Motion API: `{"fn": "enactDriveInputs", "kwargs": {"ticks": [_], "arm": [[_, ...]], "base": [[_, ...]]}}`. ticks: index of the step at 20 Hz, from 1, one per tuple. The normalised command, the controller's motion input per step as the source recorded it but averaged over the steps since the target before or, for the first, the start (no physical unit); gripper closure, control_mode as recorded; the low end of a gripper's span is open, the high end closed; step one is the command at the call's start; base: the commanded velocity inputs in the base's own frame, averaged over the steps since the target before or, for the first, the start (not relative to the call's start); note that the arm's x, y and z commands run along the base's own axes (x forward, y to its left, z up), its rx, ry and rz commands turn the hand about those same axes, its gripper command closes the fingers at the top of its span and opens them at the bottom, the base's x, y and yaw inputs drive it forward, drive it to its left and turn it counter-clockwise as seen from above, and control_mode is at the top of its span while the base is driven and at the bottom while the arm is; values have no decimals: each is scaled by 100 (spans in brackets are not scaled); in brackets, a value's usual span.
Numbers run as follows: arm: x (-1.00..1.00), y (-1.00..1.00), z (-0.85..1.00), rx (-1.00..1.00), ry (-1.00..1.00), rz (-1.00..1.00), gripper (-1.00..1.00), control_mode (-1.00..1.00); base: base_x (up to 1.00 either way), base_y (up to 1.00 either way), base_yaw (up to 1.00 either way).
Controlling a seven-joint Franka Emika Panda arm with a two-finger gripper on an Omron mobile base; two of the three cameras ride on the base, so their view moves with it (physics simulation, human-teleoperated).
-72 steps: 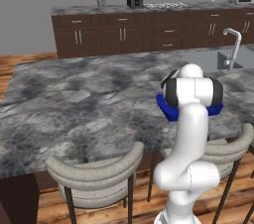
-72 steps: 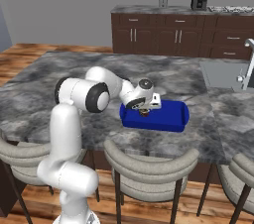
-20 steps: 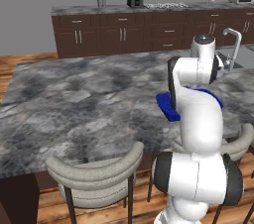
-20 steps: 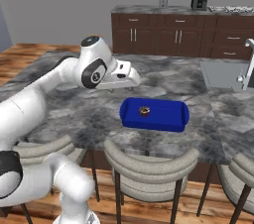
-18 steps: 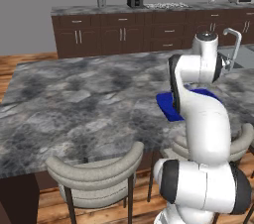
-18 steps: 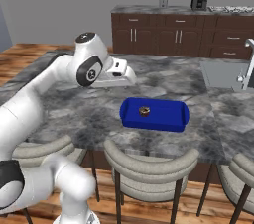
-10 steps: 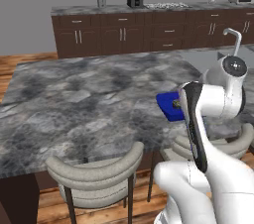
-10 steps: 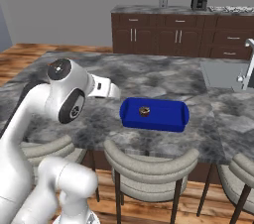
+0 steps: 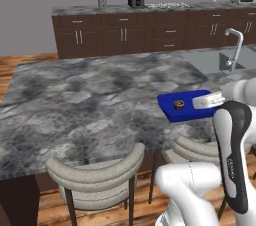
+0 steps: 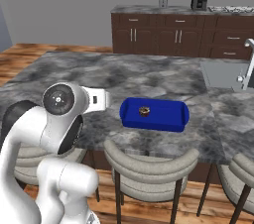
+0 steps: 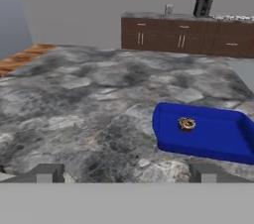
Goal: Take the donut and cupcake from the fridge and place them on the empty tray on the dining counter.
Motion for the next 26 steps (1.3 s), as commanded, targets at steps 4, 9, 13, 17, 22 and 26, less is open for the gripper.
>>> {"fn": "enactDriveInputs", "kwargs": {"ticks": [4, 9, 13, 17, 22, 26], "arm": [[-2, 31, 6, -2, -1, 4, -100, -100], [0, 1, 0, 0, -1, 0, -100, 100], [0, 0, 0, 0, 0, 0, -100, 100], [0, 0, 0, 0, 0, 0, -100, 100], [0, 0, 0, 0, 0, 0, -100, 100], [0, 0, 0, 0, 0, 0, -100, 100]], "base": [[0, 0, 0], [-3, 0, 0], [-74, 0, 8], [-69, 7, 21], [-20, 29, 72], [-1, 24, 99]]}}
